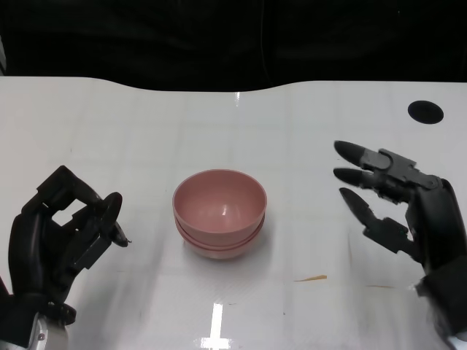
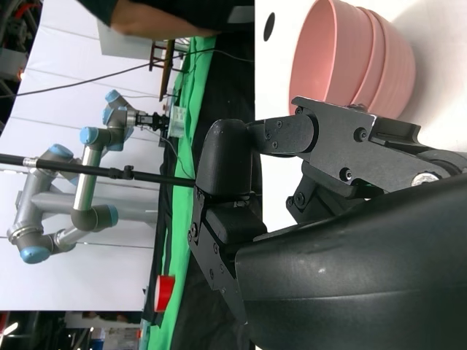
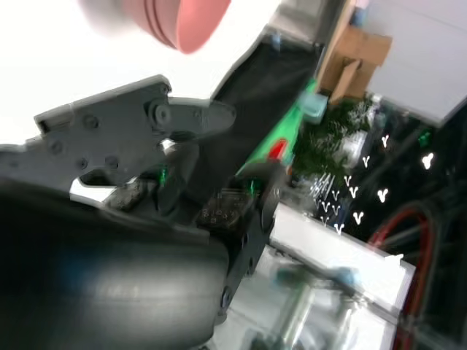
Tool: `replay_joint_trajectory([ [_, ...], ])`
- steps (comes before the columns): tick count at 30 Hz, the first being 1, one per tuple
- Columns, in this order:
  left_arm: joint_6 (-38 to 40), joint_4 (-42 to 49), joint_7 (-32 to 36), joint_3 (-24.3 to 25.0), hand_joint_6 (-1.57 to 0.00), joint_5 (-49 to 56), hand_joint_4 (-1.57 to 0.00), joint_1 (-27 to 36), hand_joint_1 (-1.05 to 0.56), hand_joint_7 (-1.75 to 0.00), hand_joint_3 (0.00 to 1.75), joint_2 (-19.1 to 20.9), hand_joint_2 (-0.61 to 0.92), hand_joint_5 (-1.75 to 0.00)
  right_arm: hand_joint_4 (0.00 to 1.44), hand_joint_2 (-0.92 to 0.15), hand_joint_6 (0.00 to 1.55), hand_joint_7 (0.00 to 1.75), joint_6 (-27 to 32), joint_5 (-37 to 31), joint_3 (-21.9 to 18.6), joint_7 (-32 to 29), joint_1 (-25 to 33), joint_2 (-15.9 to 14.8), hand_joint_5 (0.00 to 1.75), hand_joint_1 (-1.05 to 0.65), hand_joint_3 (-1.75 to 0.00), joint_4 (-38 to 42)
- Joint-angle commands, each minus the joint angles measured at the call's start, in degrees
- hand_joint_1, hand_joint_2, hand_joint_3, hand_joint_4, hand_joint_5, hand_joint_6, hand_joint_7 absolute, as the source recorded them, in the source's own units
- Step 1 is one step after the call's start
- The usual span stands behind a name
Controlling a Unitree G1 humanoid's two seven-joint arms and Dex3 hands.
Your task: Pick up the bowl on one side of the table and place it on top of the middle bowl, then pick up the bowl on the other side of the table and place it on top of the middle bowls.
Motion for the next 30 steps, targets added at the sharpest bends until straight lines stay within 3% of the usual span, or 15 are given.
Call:
replay_joint_trajectory([
  [1, 0.2, -0.93, -0.91, 0.34, -0.7, -1.13, -0.99, 0.55, -0.12, -1.75, 0.41, 0.58, 0.84, -1.75, 1.1, -0.91, 1.0, 0.02, 2.75, 4.9, -3.18, 2.37, 1.65, 1.71, 0.11, -0.08, -0.33, -1.23],
  [5, 2.53, -2.14, -1.1, 0.8, -0.7, -4.02, -0.99, 0.75, -0.12, -1.75, 0.41, 0.06, 0.84, -1.75, 1.18, -0.83, 1.06, 0.02, 4.32, 7.89, -6.43, 2.39, 2.14, 5.21, 0.1, -0.1, -0.55, 0.18],
  [7, 3.41, -2.88, -1.02, 0.71, -0.69, -4.59, -0.99, 1.0, -0.14, -1.75, 0.42, -0.12, 0.85, -1.75, 1.21, -0.7, 1.13, 0.02, 4.66, 9.21, -7.83, 3.44, 1.92, 5.93, 0.21, -0.07, -0.86, 1.38],
  [9, 3.98, -3.57, -0.68, 0.58, -0.69, -4.68, -0.99, 1.21, -0.14, -1.75, 0.42, -0.29, 0.85, -1.75, 1.09, -0.64, 1.16, 0.01, 4.16, 9.7, -9.0, 4.37, 1.48, 6.37, 0.51, -0.07, -0.98, 2.78],
  [11, 4.33, -3.87, -0.38, 0.57, -0.68, -4.51, -0.97, 1.22, -0.14, -1.75, 0.42, -0.39, 0.86, -1.75, 0.97, -0.66, 1.22, 0.03, 3.19, 10.79, -10.22, 6.57, 0.77, 6.41, 0.9, -0.07, -0.96, 5.02],
  [12, 4.18, -3.62, -0.43, 0.61, -0.67, -4.26, -0.96, 1.04, -0.14, -1.75, 0.43, -0.32, 0.86, -1.75, 0.92, -0.66, 1.27, 0.09, 2.85, 11.42, -10.75, 8.06, 0.37, 6.13, 1.22, -0.08, -0.97, 6.27],
  [13, 4.03, -3.4, -0.51, 0.65, -0.66, -4.09, -0.96, 0.89, -0.14, -1.75, 0.43, -0.26, 0.86, -1.75, 0.9, -0.64, 1.23, 0.26, 2.62, 11.79, -11.17, 9.2, 0.08, 5.98, 1.37, -0.09, -1.0, 7.11],
  [14, 3.73, -3.08, -0.45, 0.66, -0.66, -3.71, -0.96, 0.7, -0.14, -1.75, 0.43, -0.17, 0.86, -1.75, 0.89, -0.62, 1.08, 0.62, 2.41, 11.66, -11.42, 10.25, -0.16, 5.61, 1.49, -0.1, -1.03, 7.89],
  [15, 3.47, -2.77, -0.28, 0.65, -0.66, -3.22, -0.96, 0.53, -0.14, -1.75, 0.43, -0.04, 0.85, -1.75, 0.88, -0.6, 0.99, 0.87, 2.21, 11.22, -11.61, 11.03, -0.36, 5.31, 1.58, -0.1, -1.06, 8.51],
  [16, 3.36, -2.57, -0.07, 0.64, -0.66, -2.76, -0.96, 0.42, -0.15, -1.75, 0.42, 0.09, 0.85, -1.75, 0.87, -0.58, 0.93, 1.03, 1.88, 10.8, -11.83, 11.77, -0.55, 5.11, 1.65, -0.1, -1.08, 9.16],
  [18, 3.3, -2.39, 0.1, 0.7, -0.65, -2.25, -0.96, 0.3, -0.15, -1.75, 0.42, 0.16, 0.85, -1.75, 0.86, -0.56, 0.88, 1.2, 1.36, 10.35, -12.25, 12.66, -0.83, 5.09, 1.71, -0.09, -1.11, 9.99],
  [25, 3.45, -2.13, 0.08, 1.23, -0.66, -2.07, -0.96, 0.09, -0.15, -1.75, 0.41, 0.08, 0.85, -1.75, 0.86, -0.56, 0.86, 1.26, 0.7, 10.16, -12.57, 15.07, -0.82, 5.36, 1.73, -0.09, -1.13, 11.07],
  [27, 3.65, -1.91, 0.45, 1.58, -0.66, -2.18, -0.95, -0.08, -0.14, -1.75, 0.41, 0.12, 0.84, -1.75, 0.84, -0.54, 0.79, 1.45, 1.12, 11.08, -12.21, 17.77, -0.41, 5.33, 1.74, -0.1, -1.13, 11.5],
  [30, 3.6, -1.83, 0.74, 1.57, -0.67, -1.71, -0.95, -0.03, -0.14, -1.75, 0.41, -0.07, 0.84, -1.75, 0.84, -0.54, 0.74, 1.54, 2.12, 12.58, -12.84, 20.03, -0.32, 5.53, 1.75, -0.09, -1.12, 11.82],
])
